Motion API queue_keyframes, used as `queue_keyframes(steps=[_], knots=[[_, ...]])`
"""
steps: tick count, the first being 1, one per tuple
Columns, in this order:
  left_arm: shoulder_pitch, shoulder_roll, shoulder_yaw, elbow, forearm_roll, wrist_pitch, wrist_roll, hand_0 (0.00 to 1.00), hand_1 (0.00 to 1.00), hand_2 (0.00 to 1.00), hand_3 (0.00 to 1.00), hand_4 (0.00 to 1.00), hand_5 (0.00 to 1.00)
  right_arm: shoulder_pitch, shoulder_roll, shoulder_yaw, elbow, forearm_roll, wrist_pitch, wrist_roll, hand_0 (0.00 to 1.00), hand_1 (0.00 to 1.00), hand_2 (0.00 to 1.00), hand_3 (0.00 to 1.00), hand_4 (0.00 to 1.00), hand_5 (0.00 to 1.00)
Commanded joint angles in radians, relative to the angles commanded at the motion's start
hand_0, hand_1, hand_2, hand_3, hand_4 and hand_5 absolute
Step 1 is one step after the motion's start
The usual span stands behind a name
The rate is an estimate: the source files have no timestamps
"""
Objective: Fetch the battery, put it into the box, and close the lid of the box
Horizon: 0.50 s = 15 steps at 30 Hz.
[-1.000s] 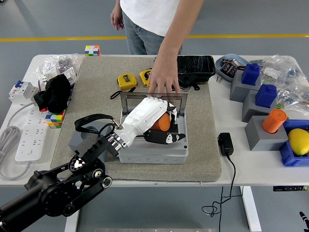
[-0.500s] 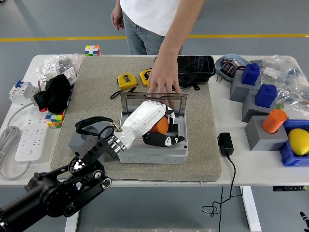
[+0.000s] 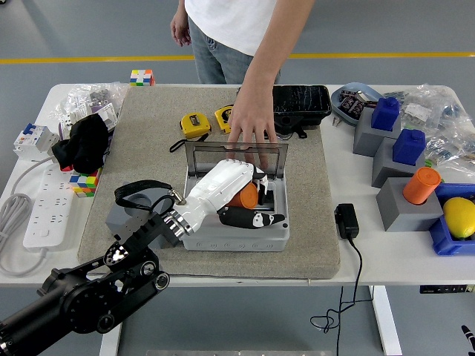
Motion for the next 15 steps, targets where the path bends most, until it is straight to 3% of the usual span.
queue_keyframes(steps=[15], knots=[[-0.014,-0.01,-0.007,0.022,0.02,0.005,-0.004,0.126,0.098,0.141,0.13,0.998,0.573,0.001,0.001,-0.001,0.0,0.003,0.001,0.001,0.827,0.819,0.782,0.818,0.998,0.998]])
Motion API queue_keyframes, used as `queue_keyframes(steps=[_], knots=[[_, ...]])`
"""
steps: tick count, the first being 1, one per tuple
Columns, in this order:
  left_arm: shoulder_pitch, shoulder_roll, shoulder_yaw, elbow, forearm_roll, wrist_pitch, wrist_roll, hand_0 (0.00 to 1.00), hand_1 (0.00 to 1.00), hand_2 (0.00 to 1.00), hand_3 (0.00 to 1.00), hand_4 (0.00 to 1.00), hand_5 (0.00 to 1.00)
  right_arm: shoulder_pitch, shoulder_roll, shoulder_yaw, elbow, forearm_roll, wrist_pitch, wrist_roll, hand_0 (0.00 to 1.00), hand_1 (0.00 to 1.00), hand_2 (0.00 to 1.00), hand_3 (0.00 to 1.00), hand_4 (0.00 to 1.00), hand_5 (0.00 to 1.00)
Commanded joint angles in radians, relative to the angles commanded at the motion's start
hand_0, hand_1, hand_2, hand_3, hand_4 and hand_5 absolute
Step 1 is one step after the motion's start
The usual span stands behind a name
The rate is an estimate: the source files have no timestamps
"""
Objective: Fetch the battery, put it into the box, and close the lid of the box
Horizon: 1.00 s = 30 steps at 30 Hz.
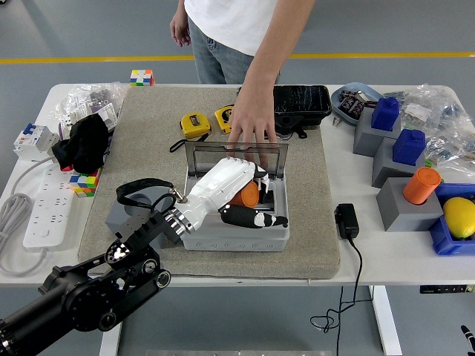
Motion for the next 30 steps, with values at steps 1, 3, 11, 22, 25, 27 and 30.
queue_keyframes(steps=[1,3,11,22,25,27,30], knots=[[-0.002,-0.001,-0.001,0.004,0.001,0.002,-0.002,0.126,0.098,0.141,0.13,0.998,0.573,0.0,0.0,-0.002,0.0,0.002,0.0,0.001,0.827,0.819,0.782,0.818,0.998,0.998],[-0.003,-0.002,-0.003,0.009,0.002,0.003,-0.004,0.129,0.101,0.143,0.133,0.998,0.566,0.001,0.0,-0.003,0.0,0.004,0.0,0.001,0.827,0.819,0.782,0.818,0.998,0.998],[-0.004,-0.005,-0.005,0.014,0.01,0.0,-0.007,0.18,0.165,0.187,0.163,0.998,0.595,0.001,0.0,-0.008,0.0,0.008,0.001,0.002,0.827,0.819,0.782,0.817,0.998,0.998],[-0.003,-0.007,-0.009,0.017,0.011,-0.003,-0.009,0.35,0.49,0.292,0.266,0.998,0.601,0.001,0.0,-0.01,0.0,0.011,0.002,0.003,0.827,0.818,0.782,0.818,0.998,0.998],[-0.002,-0.007,-0.008,0.017,0.014,-0.001,-0.01,0.35,0.49,0.292,0.266,0.998,0.601,0.001,0.0,-0.011,0.0,0.013,0.003,0.003,0.827,0.818,0.782,0.818,0.998,0.998],[-0.002,-0.007,-0.008,0.017,0.016,-0.002,-0.007,0.684,0.658,0.499,0.404,0.998,0.613,0.001,0.0,-0.012,0.0,0.014,0.003,0.003,0.827,0.818,0.782,0.817,0.998,0.998],[-0.001,-0.007,-0.007,0.019,0.018,-0.008,-0.005,0.684,0.658,0.499,0.404,0.998,0.613,0.001,-0.001,-0.011,0.0,0.014,0.003,0.003,0.827,0.818,0.782,0.817,0.998,0.998]])
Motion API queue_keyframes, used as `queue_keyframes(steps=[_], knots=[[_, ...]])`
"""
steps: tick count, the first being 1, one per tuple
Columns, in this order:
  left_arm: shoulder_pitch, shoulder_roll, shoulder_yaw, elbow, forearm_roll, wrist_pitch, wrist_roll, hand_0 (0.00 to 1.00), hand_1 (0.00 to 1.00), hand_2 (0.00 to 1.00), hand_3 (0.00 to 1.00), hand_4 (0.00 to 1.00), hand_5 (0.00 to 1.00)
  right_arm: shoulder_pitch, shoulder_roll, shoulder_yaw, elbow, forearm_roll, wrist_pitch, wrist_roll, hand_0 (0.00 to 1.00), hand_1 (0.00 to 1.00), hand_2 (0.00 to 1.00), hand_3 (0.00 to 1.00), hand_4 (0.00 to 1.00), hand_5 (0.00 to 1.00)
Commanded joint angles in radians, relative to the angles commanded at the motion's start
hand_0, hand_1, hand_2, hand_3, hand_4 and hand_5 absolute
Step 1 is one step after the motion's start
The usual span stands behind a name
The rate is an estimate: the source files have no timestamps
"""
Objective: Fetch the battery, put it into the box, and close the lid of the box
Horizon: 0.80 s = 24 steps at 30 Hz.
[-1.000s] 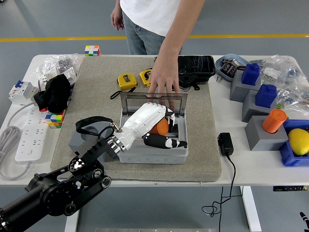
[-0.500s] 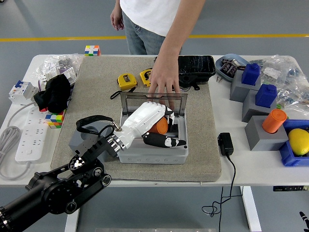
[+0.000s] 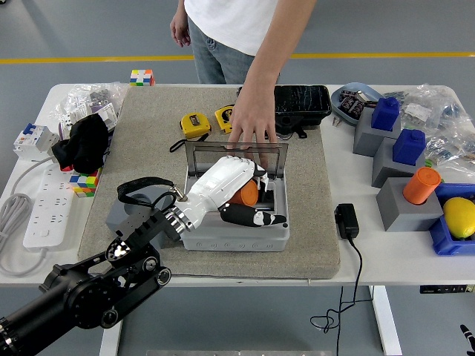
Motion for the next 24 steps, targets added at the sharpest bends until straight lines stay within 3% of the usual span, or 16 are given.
queue_keyframes(steps=[1,2,7,8,13,14,19,20,22,24], knots=[[0.001,0.0,0.0,0.001,0.002,-0.001,0.001,0.684,0.658,0.499,0.404,0.998,0.613,0.0,0.0,-0.002,0.0,0.002,0.0,0.0,0.827,0.818,0.782,0.817,0.998,0.998],[0.001,0.0,0.0,0.001,0.002,-0.001,0.001,0.883,0.751,0.65,0.533,0.998,0.633,0.0,-0.001,-0.003,0.0,0.003,0.0,0.001,0.827,0.813,0.781,0.817,0.998,0.998],[0.004,0.001,0.0,0.0,0.021,0.01,0.005,0.883,0.751,0.65,0.533,0.998,0.633,-0.001,-0.001,-0.006,0.0,0.005,0.001,0.0,0.827,0.813,0.781,0.817,0.998,0.998],[0.005,0.002,-0.001,-0.002,0.024,0.014,0.005,0.95,0.831,0.738,0.608,0.998,0.656,-0.001,-0.001,-0.007,0.0,0.006,0.001,0.0,0.827,0.813,0.781,0.817,0.998,0.998],[0.009,0.006,-0.005,-0.023,0.047,0.043,0.001,0.95,0.831,0.738,0.608,0.998,0.656,-0.003,0.0,-0.009,0.0,0.007,0.001,0.0,0.827,0.813,0.781,0.817,0.998,0.998],[0.01,0.007,-0.006,-0.031,0.048,0.054,-0.005,0.877,0.786,0.687,0.604,0.998,0.677,-0.003,-0.001,-0.01,0.0,0.008,0.001,0.0,0.827,0.813,0.78,0.818,0.998,0.998],[0.014,0.013,-0.015,-0.075,0.044,0.081,-0.033,0.877,0.786,0.687,0.604,0.998,0.677,-0.003,-0.001,-0.005,0.0,0.004,0.001,-0.002,0.827,0.813,0.78,0.818,0.998,0.998],[0.015,0.015,-0.018,-0.084,0.039,0.081,-0.038,0.677,0.681,0.612,0.57,0.998,0.732,-0.003,-0.001,-0.004,0.0,0.003,0.001,-0.003,0.826,0.807,0.779,0.817,0.998,0.998],[0.018,0.019,-0.026,-0.108,0.032,0.059,-0.033,0.677,0.681,0.612,0.57,0.998,0.732,-0.003,-0.001,-0.004,0.0,0.003,0.001,-0.003,0.826,0.807,0.779,0.817,0.998,0.998],[0.019,0.021,-0.038,-0.129,0.037,0.009,-0.012,0.677,0.681,0.612,0.57,0.998,0.732,-0.003,-0.001,-0.003,0.0,0.003,0.001,-0.003,0.826,0.807,0.779,0.817,0.998,0.998]])
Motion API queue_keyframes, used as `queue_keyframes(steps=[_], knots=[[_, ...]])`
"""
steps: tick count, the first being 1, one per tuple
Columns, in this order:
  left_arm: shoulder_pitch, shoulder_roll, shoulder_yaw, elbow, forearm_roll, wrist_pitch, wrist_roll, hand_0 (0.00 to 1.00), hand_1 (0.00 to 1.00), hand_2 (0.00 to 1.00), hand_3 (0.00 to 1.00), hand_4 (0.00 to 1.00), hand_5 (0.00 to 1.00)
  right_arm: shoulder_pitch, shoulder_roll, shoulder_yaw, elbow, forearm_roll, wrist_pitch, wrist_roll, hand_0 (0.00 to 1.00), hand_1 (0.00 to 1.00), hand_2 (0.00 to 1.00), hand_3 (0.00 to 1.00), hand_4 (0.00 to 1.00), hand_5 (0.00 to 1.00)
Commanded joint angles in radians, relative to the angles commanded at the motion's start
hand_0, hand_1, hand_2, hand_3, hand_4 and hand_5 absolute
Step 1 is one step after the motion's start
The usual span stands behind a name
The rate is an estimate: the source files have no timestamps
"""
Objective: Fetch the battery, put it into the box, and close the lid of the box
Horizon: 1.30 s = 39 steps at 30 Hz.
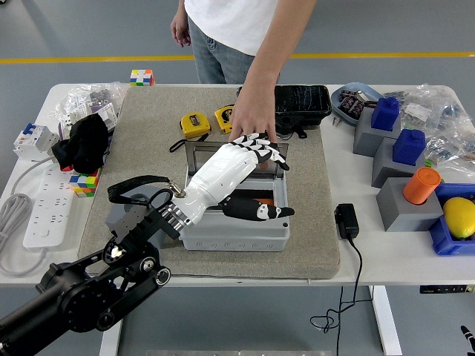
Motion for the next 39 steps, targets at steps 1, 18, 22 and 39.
queue_keyframes(steps=[1,18,22,39], knots=[[0.0,0.002,-0.007,-0.015,0.009,-0.024,0.015,0.677,0.681,0.612,0.57,0.998,0.732,0.0,0.0,0.0,0.0,0.0,0.0,0.0,0.826,0.807,0.779,0.817,0.998,0.998],[-0.004,0.031,-0.089,-0.21,-0.048,-0.142,0.059,0.551,0.617,0.576,0.548,0.998,0.816,0.005,0.002,0.006,0.0,-0.003,0.001,-0.001,0.826,0.8,0.779,0.816,0.998,0.998],[-0.01,0.03,-0.118,-0.209,-0.038,-0.128,0.062,0.552,0.623,0.578,0.545,0.998,0.811,0.007,0.002,0.004,0.0,-0.002,0.001,0.0,0.826,0.799,0.778,0.816,0.998,0.998],[0.0,0.029,-0.378,-0.133,0.114,-0.243,0.251,0.998,0.959,0.841,0.794,0.998,0.998,0.008,0.002,0.011,0.0,-0.008,0.001,-0.003,0.825,0.796,0.778,0.817,0.998,0.998]])
